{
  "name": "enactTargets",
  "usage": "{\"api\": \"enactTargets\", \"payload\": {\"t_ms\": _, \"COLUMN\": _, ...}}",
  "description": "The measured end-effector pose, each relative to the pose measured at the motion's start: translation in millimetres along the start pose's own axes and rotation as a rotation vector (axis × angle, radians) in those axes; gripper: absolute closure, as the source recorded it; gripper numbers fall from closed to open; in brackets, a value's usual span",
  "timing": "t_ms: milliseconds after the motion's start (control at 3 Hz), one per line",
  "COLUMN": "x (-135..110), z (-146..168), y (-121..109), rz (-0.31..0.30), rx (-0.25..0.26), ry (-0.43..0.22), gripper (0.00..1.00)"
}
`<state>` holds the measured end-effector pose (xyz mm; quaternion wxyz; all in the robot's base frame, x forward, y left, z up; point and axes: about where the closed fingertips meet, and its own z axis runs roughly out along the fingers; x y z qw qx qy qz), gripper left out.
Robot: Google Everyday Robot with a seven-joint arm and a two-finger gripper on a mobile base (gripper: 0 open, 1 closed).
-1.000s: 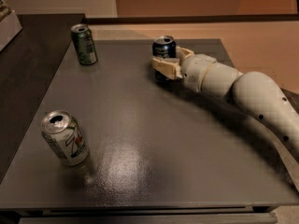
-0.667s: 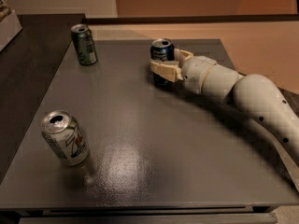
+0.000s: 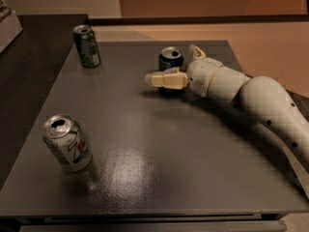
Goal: Place pepsi can upright
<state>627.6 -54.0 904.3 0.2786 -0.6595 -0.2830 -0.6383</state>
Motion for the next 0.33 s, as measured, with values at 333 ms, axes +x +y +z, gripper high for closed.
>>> {"api": "enactTargets", "payload": {"t_ms": 333, "x": 0.0, "z": 0.1, "y": -0.1, "rz": 0.000, "rx": 0.000, "ry": 0.000, "gripper": 0.00}}
